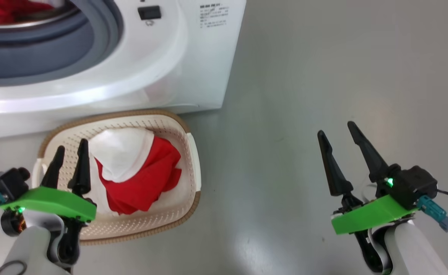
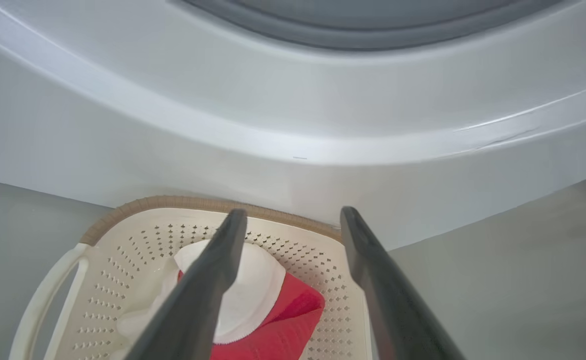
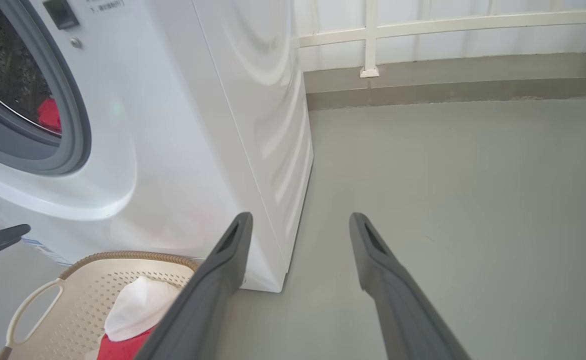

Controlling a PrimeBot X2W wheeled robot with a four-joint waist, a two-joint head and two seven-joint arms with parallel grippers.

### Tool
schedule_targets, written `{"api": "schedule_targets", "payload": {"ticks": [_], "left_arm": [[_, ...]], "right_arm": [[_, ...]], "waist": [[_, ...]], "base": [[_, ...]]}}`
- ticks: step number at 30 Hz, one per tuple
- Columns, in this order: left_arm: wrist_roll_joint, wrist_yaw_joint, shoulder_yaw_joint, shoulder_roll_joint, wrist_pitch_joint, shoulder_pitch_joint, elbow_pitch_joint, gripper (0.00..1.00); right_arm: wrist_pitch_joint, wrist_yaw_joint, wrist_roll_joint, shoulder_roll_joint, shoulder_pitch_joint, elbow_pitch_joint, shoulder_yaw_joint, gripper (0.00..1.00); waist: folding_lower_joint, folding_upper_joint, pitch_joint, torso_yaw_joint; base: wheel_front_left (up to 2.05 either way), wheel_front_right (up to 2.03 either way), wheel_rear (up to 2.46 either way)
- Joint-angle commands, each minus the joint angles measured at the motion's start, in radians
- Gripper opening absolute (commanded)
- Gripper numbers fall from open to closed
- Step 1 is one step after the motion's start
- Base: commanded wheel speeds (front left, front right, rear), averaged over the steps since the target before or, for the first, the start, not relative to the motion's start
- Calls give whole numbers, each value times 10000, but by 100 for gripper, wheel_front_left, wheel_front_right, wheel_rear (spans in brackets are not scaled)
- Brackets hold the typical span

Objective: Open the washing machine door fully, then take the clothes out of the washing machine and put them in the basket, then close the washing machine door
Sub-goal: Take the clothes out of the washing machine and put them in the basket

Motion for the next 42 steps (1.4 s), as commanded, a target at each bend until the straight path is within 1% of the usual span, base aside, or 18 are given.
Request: {"api": "schedule_targets", "payload": {"ticks": [1, 4, 5, 14, 26, 34, 37, 42], "left_arm": [[374, -54, 540, 241, -78, 474, -519, 100], [811, -54, 855, 168, -78, 816, -985, 100], [811, -54, 855, 168, -78, 816, -985, 100], [2142, -54, 1371, -6, -78, 1814, -2300, 100], [3590, -54, 2273, -471, -78, 3375, -3985, 100], [4113, -54, 2783, -861, -78, 4467, -4903, 100], [4195, -54, 3097, -1086, -78, 4929, -5240, 100], [4387, -54, 3327, -1319, -78, 5558, -5773, 100]], "right_arm": [[-65, 63, -75, 1, 366, -125, 197, 100], [-65, 63, -118, 1, 470, -44, 201, 100], [-65, 63, -118, 1, 470, -44, 201, 100], [-65, 63, -221, 1, 866, 150, 152, 100], [-65, 63, -25, -149, 1672, 207, 46, 100], [-65, 63, 89, -219, 2167, 105, -103, 100], [-65, 63, 134, -257, 2334, 76, -131, 100], [-65, 63, 156, -256, 2551, -12, -284, 100]], "waist": [[0, 0, -609, 118], [0, 0, -981, 172], [0, 0, -981, 172], [0, 0, -2066, 302], [0, 0, -3236, 345], [0, 0, -3629, 369], [0, 0, -3752, 337], [0, 0, -3810, 324]], "base": [[0, 0, 0], [0, 0, 0], [0, 0, 0], [0, 0, 0], [0, 0, 0], [0, 0, 0], [0, 0, 0], [0, 0, 0]]}}
